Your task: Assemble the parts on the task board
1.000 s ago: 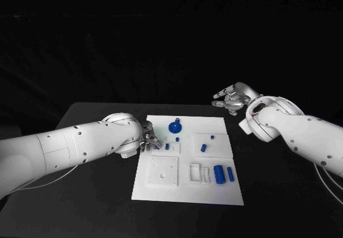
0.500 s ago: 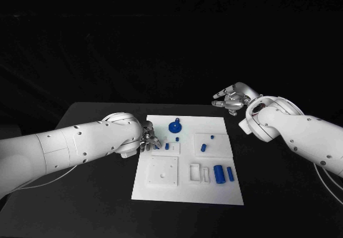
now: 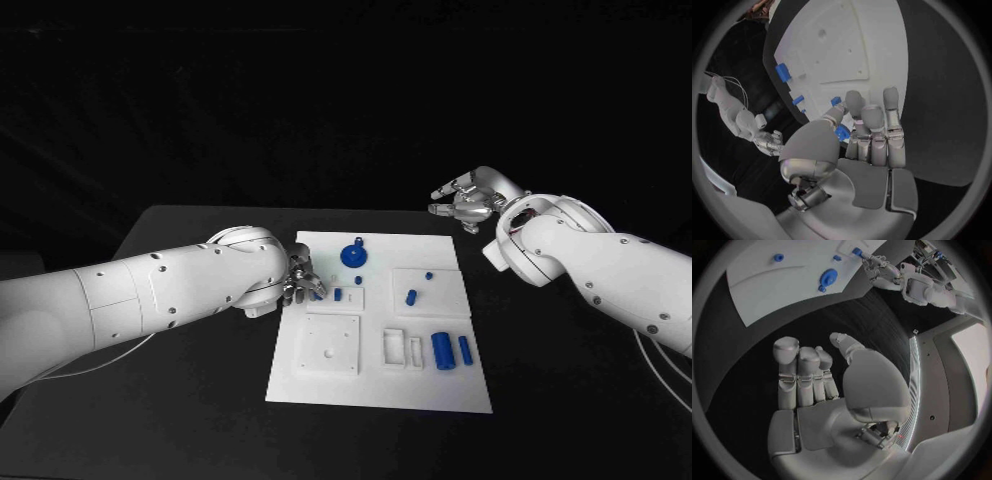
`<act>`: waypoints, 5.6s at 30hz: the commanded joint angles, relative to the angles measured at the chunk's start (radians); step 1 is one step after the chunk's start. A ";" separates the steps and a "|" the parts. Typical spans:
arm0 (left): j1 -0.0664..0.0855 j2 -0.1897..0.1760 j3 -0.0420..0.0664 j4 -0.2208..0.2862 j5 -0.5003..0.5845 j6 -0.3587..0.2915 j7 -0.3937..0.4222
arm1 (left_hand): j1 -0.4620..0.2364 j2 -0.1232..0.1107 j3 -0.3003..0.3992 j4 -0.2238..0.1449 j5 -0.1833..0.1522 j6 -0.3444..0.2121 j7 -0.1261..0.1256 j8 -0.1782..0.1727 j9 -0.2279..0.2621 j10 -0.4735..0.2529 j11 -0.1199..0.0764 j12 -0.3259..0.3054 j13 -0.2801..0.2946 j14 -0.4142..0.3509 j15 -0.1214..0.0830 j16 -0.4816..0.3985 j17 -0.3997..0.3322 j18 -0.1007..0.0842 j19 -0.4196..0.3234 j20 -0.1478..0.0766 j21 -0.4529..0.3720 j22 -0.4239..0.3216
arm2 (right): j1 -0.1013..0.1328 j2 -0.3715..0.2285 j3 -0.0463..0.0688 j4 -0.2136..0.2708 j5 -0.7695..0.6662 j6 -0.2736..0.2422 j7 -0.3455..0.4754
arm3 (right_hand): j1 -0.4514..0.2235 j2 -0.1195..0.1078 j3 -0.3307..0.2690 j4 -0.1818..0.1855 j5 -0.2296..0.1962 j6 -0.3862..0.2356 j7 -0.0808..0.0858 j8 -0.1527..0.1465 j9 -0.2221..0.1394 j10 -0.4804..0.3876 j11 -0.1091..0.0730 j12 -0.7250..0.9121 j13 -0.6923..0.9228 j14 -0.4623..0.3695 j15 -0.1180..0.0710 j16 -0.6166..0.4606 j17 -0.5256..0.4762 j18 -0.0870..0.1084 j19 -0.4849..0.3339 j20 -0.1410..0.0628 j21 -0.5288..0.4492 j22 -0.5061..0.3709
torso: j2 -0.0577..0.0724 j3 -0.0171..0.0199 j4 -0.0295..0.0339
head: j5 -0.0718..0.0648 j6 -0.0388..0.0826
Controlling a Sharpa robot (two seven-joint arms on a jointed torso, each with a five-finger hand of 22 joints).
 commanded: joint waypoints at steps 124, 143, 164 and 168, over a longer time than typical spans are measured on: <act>-0.011 0.022 -0.004 -0.054 0.004 0.117 -0.035 | 0.021 -0.031 -0.201 0.153 -0.317 0.166 -0.130 0.023 0.012 0.020 -0.035 0.019 0.011 -0.005 -0.002 0.007 0.009 0.008 -0.006 0.027 -0.004 0.013 | -0.008 -0.002 0.000 -0.008 -0.001 0.010 0.006 | -0.016 0.002 0.020 -0.012 0.011 -0.002 0.004 -0.003 -0.001 -0.001 -0.004 0.003 0.001 0.005 0.001 0.000 -0.001 0.012 0.054 0.004 0.001 0.073 | 0.000 -0.0002 -0.0001 | -0.003 -0.005; -0.011 0.011 -0.003 -0.053 0.004 0.091 -0.018 | 0.018 -0.220 -0.218 0.332 -0.323 0.178 -0.127 0.017 0.007 0.020 -0.033 0.011 -0.003 -0.013 -0.004 -0.002 0.009 -0.002 -0.007 0.018 -0.014 0.012 | -0.010 -0.001 0.000 -0.010 -0.001 0.010 0.007 | -0.018 0.002 0.019 -0.012 0.013 -0.006 0.004 -0.004 -0.001 -0.002 -0.003 0.002 0.000 0.005 0.001 -0.001 -0.001 0.012 0.054 0.004 0.000 0.072 | 0.000 -0.0007 -0.0009 | -0.005 -0.005; -0.007 -0.107 0.084 0.061 0.167 -0.013 0.075 | 0.187 -0.165 -0.257 0.188 -0.301 -0.071 -0.020 -0.053 -0.335 -0.117 0.037 -0.256 -0.078 -0.159 0.058 -0.149 -0.122 -0.015 -0.105 0.054 -0.136 -0.057 | -0.013 -0.007 0.000 -0.018 0.003 0.009 0.009 | -0.018 0.002 0.019 -0.012 0.013 -0.006 0.004 -0.004 -0.001 -0.002 -0.003 0.002 0.000 0.005 0.001 -0.001 -0.001 0.012 0.054 0.004 0.000 0.072 | -0.001 0.0003 0.0003 | -0.007 0.009; -0.002 -0.126 0.096 0.073 0.188 -0.047 0.120 | 0.295 -0.116 -0.239 0.088 -0.189 -0.061 -0.006 -0.055 -0.395 -0.183 0.062 -0.400 -0.177 -0.218 0.088 -0.261 -0.189 -0.015 -0.169 0.080 -0.149 -0.140 | -0.013 -0.008 0.000 -0.023 0.007 0.007 0.011 | -0.017 0.002 0.019 -0.012 0.013 -0.006 0.004 -0.004 -0.001 -0.002 -0.003 0.001 0.000 0.005 0.001 -0.001 -0.001 0.012 0.054 0.004 0.000 0.072 | 0.001 -0.0005 -0.0009 | -0.009 0.014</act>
